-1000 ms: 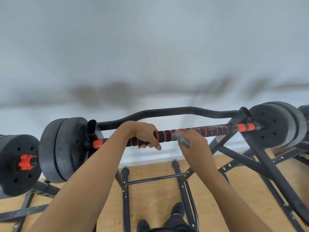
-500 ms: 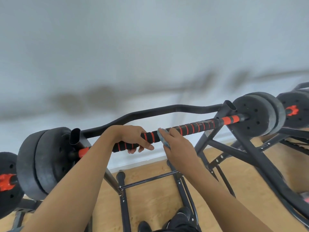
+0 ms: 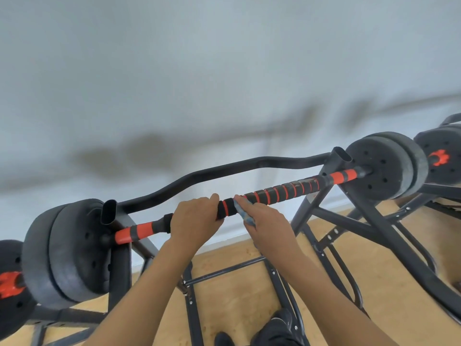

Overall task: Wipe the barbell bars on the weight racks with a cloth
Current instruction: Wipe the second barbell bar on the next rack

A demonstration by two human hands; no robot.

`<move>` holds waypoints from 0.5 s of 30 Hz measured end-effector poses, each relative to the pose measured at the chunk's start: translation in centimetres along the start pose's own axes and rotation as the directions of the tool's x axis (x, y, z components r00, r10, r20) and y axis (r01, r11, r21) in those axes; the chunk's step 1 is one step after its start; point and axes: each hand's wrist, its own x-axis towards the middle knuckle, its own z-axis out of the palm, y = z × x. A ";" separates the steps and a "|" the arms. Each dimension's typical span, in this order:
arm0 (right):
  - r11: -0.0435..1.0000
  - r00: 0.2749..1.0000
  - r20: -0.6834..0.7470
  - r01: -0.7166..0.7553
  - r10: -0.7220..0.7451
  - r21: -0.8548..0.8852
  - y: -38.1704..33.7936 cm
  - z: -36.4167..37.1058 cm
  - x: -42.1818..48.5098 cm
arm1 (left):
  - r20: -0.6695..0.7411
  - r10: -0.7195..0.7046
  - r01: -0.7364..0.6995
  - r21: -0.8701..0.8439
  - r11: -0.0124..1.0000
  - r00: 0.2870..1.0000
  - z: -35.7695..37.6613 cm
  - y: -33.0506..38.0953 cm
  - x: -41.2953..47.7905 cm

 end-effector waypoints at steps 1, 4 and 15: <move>1.000 1.000 0.002 0.002 -0.002 0.003 0.3 0.2 -0.3 | 0.034 0.008 -0.007 -0.022 1.000 0.999 -0.2 -0.2 0.3; 1.000 1.000 0.023 0.002 -0.002 0.004 0.8 0.4 -1.4 | 0.239 0.030 0.012 -0.172 0.985 0.971 -0.7 -1.3 1.8; 1.000 1.000 -0.014 -0.019 0.019 -0.012 -1.3 -1.3 2.3 | 0.683 0.275 0.221 -0.545 0.809 0.677 -2.3 -3.3 4.9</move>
